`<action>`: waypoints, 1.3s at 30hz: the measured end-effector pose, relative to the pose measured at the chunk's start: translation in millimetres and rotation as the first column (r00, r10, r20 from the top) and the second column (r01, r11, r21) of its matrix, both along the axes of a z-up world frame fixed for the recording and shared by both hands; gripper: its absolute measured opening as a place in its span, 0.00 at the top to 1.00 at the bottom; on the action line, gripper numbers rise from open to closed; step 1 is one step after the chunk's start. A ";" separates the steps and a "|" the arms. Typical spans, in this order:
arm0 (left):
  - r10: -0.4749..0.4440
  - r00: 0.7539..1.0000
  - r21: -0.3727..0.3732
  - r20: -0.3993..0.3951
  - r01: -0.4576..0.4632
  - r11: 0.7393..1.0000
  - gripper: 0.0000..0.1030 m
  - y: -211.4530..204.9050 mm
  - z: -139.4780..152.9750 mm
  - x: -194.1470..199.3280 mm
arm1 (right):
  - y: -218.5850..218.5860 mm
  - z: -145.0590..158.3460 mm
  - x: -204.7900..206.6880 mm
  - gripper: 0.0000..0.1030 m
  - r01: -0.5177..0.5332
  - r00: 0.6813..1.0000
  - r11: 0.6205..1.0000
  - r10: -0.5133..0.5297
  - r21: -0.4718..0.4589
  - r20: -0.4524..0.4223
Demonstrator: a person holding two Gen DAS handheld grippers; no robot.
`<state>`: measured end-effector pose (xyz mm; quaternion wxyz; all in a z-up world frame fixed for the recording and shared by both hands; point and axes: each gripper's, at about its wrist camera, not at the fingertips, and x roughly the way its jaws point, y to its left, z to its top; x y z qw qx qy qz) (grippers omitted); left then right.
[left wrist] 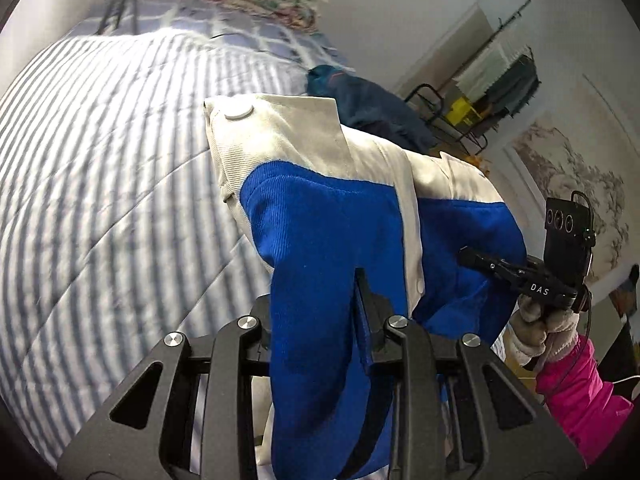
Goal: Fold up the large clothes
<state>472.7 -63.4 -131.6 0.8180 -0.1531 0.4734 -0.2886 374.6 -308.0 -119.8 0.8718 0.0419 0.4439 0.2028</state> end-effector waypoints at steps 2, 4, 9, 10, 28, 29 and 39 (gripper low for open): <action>-0.018 1.000 -0.005 0.015 0.018 1.000 0.74 -16.8 6.9 13.8 | -16.9 9.5 5.8 0.76 0.020 1.000 1.000 -0.020 -0.001 0.015; -0.035 0.999 -0.007 0.031 0.035 0.999 0.75 -33.7 14.0 28.6 | -32.4 20.6 14.5 0.76 0.039 0.999 0.999 -0.038 -0.011 0.034; -0.077 0.993 -0.006 0.085 0.078 0.997 0.75 -84.3 34.6 77.1 | -73.1 49.9 43.9 0.76 0.087 0.993 0.996 -0.084 -0.033 0.079; -0.083 0.992 -0.007 0.094 0.084 0.996 0.75 -92.7 37.4 86.9 | -81.0 56.4 52.5 0.76 0.094 0.992 0.995 -0.090 -0.039 0.089; -0.071 0.980 -0.068 0.186 0.085 0.994 0.75 -222.0 33.5 300.2 | -166.6 99.3 253.9 0.76 0.227 0.954 0.970 -0.204 -0.088 0.218; -0.065 0.981 -0.067 0.182 0.078 0.995 0.75 -224.4 27.5 307.9 | -168.0 95.0 264.2 0.76 0.229 0.954 0.969 -0.203 -0.098 0.219; -0.013 0.998 -0.125 0.070 0.021 0.992 0.60 -212.8 -54.8 364.6 | -218.6 12.7 333.9 0.28 0.386 0.918 0.921 -0.380 -0.044 0.112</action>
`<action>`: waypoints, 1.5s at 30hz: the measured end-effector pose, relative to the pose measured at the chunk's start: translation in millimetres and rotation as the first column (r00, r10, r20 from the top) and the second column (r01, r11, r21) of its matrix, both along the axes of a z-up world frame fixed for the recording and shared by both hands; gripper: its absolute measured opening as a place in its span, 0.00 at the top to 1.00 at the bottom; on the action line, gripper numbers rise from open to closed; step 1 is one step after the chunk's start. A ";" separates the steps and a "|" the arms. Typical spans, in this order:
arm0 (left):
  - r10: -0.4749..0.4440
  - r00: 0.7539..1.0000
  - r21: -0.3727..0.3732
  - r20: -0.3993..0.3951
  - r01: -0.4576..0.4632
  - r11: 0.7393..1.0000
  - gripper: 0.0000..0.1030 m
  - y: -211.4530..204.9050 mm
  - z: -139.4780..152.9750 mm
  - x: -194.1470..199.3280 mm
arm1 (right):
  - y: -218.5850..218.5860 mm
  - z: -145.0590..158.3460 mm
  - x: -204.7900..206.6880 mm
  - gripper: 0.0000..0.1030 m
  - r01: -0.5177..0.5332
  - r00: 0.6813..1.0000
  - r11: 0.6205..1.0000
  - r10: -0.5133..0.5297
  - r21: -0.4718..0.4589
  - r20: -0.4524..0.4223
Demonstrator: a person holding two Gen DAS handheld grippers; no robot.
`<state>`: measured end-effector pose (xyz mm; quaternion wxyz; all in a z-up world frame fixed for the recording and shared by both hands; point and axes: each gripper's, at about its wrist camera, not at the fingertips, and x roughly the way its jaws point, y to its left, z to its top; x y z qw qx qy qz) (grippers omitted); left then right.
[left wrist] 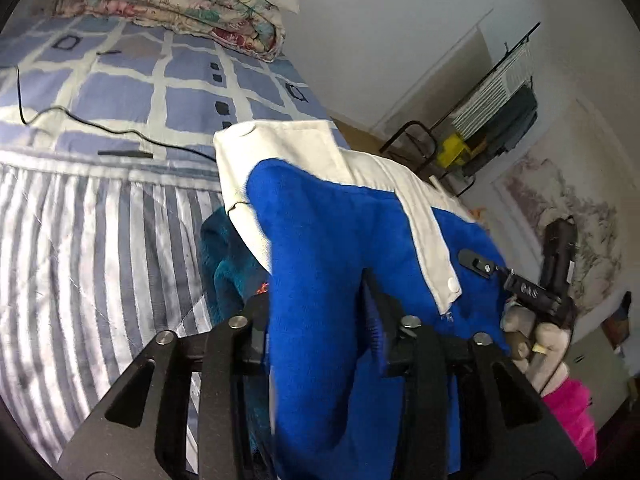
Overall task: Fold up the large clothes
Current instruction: 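Release the folded blue bundle and withdraw both grippers from the bed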
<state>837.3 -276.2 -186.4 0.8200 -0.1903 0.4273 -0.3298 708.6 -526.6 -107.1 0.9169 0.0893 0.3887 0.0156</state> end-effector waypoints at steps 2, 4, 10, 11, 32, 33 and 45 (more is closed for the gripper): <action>-0.013 1.000 0.016 0.007 0.012 1.000 0.57 -3.0 -7.6 0.3 | -19.7 -10.8 2.0 0.22 0.044 0.999 0.995 -0.044 0.088 -0.008; -0.013 1.000 0.024 -0.001 0.013 1.000 0.52 -6.7 -13.7 2.2 | -22.0 -22.1 6.9 0.22 0.066 0.997 0.993 -0.063 0.099 -0.032; 0.023 0.999 0.104 0.026 -0.026 0.994 0.52 -5.8 17.4 -12.6 | -2.7 -4.9 -4.4 0.27 0.111 0.994 0.993 -0.111 -0.042 -0.001; 0.022 0.999 0.121 0.044 -0.027 0.992 0.52 -3.4 25.0 -19.8 | 0.0 4.6 -11.1 0.27 0.117 0.993 0.992 -0.117 -0.053 0.020; 0.066 0.916 0.145 0.395 -0.133 0.981 0.52 115.9 312.0 -332.8 | 96.1 245.4 -292.9 0.27 0.030 0.960 0.998 -0.011 -0.062 0.281; 0.069 0.913 0.139 0.402 -0.136 0.981 0.52 122.9 324.2 -350.3 | 100.1 255.6 -307.7 0.27 0.031 0.958 0.997 -0.009 -0.074 0.286; 0.082 0.860 0.114 0.503 -0.160 0.980 0.52 198.9 416.4 -546.7 | 140.8 341.8 -497.1 0.27 0.030 0.924 0.992 0.018 -0.119 0.382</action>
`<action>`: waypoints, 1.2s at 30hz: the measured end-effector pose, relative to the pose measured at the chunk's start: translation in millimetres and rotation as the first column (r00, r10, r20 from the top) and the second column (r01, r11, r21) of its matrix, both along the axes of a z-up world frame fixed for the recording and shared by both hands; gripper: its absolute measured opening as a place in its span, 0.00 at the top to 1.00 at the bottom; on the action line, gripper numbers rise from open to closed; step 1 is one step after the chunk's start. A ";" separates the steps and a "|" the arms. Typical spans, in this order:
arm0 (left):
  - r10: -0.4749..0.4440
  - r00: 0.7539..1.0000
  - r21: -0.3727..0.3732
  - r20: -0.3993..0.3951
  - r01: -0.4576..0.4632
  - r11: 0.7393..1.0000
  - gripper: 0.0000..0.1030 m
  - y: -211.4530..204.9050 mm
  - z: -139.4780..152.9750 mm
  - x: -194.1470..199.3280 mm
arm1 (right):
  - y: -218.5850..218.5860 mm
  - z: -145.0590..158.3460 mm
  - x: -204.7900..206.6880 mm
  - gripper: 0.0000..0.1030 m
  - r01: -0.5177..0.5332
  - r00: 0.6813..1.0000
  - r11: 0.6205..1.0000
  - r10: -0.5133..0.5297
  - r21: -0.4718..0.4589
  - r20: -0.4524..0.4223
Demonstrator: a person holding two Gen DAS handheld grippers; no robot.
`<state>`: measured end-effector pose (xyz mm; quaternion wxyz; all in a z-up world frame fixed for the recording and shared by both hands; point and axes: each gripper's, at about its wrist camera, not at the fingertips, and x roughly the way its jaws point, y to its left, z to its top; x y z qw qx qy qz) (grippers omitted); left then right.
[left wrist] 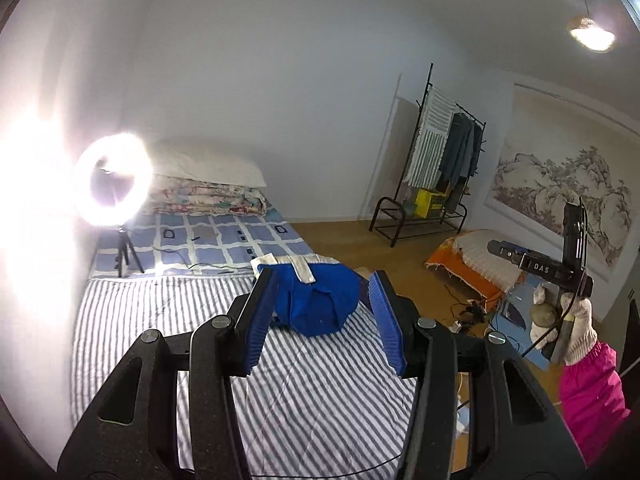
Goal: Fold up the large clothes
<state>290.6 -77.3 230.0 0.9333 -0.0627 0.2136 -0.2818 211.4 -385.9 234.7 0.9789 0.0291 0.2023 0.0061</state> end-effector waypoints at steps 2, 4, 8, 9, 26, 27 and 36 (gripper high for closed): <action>-0.001 1.000 0.007 0.002 0.001 1.000 0.52 8.6 1.6 -25.7 | 4.5 1.4 -19.0 0.27 -0.006 1.000 1.000 0.006 0.004 0.003; 0.005 1.000 0.023 0.014 -0.005 1.000 0.42 14.5 0.6 -47.8 | 10.2 -1.5 -36.8 0.27 -0.009 1.000 1.000 0.009 -0.002 0.000; 0.005 1.000 0.037 0.016 -0.005 0.999 0.37 21.8 -15.0 -80.8 | 22.4 -17.2 -57.8 0.27 -0.007 1.000 1.000 0.007 -0.019 -0.024; 0.005 1.000 0.043 0.010 -0.005 0.999 0.36 22.8 -22.9 -86.9 | 26.5 -22.2 -63.3 0.27 -0.008 1.000 1.000 0.008 -0.025 -0.028; 0.052 0.996 0.059 -0.074 -0.047 0.997 0.17 8.5 -145.1 -93.1 | 71.4 -136.4 -101.3 0.04 0.074 0.995 0.992 -0.080 -0.102 -0.055; 0.054 0.996 0.067 -0.077 -0.049 0.997 0.16 5.9 -150.9 -90.0 | 73.1 -141.7 -100.5 0.01 0.086 0.995 0.990 -0.092 -0.111 -0.050; 0.062 0.997 0.107 -0.048 -0.057 0.993 0.04 -13.9 -185.1 -77.1 | 77.2 -167.2 -85.1 0.00 0.115 0.993 0.988 -0.117 -0.099 -0.018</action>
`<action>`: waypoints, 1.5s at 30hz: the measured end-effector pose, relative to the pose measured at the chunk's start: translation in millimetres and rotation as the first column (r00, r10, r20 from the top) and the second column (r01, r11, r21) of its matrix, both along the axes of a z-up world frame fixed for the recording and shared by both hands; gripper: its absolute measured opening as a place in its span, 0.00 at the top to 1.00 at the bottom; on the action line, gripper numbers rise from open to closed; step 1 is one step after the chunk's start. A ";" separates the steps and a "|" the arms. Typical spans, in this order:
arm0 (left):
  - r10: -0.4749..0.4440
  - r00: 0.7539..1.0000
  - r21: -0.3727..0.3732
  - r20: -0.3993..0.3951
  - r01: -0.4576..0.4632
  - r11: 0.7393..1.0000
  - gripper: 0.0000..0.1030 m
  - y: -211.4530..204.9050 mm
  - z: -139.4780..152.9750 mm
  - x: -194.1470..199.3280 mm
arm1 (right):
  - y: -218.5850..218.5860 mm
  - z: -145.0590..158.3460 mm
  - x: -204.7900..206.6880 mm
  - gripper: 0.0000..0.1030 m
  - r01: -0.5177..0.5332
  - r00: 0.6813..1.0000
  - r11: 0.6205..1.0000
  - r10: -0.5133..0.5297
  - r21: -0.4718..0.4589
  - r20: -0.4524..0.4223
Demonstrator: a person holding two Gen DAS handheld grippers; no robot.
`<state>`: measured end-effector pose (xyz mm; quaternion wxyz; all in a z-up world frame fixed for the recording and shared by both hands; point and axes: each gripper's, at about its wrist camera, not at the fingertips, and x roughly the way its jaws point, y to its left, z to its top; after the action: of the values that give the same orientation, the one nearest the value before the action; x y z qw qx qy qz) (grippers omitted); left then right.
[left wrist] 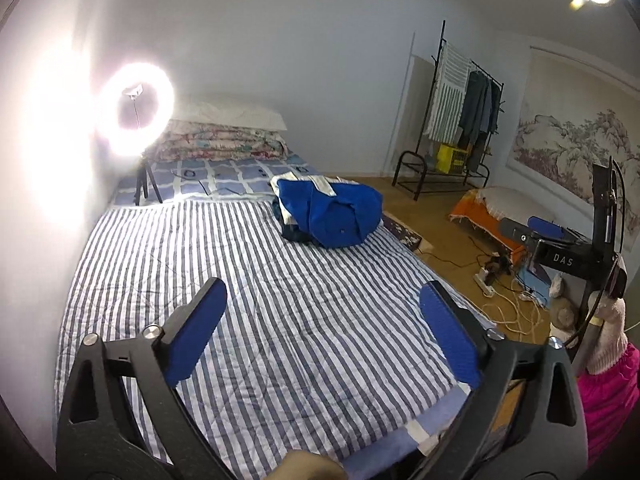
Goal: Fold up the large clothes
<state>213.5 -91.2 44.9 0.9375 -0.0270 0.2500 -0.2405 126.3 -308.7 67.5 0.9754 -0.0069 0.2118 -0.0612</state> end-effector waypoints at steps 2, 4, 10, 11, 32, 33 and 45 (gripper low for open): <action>0.010 1.000 0.029 0.017 -0.011 1.000 0.03 -3.3 -4.7 1.7 | 1.3 -7.8 4.9 0.00 0.011 1.000 1.000 -0.011 -0.007 0.012; 0.011 0.999 0.068 0.030 -0.013 0.998 0.02 -8.5 -7.8 3.4 | 1.9 -18.0 11.1 0.00 0.011 1.000 1.000 -0.011 0.001 0.019; 0.027 0.998 0.089 0.055 -0.032 0.995 0.00 -12.8 -19.0 5.2 | 0.9 -48.8 33.6 0.00 0.008 1.000 0.999 -0.007 0.036 -0.022; 0.026 0.998 0.093 0.052 -0.031 0.995 0.00 -14.3 -20.8 6.3 | 1.6 -51.5 35.4 0.00 0.005 1.000 0.999 -0.004 0.034 -0.030; 0.028 1.000 0.139 -0.011 -0.026 0.990 0.00 -30.9 -47.8 15.5 | -0.8 -62.8 38.2 0.00 0.051 0.999 0.997 -0.051 0.050 0.000; 0.028 1.000 0.139 -0.010 -0.026 0.990 0.00 -30.9 -47.8 15.3 | -0.6 -62.9 37.9 0.00 0.052 0.999 0.997 -0.053 0.048 0.002; 0.038 0.999 0.129 -0.003 -0.038 0.991 0.00 -26.1 -45.3 10.9 | 7.9 -64.5 39.7 0.00 0.053 0.999 0.998 -0.053 0.014 0.007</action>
<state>224.4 -117.4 -0.3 0.9410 0.0281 0.2669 -0.2059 166.0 -300.8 3.0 0.9742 0.0055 0.2088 -0.0857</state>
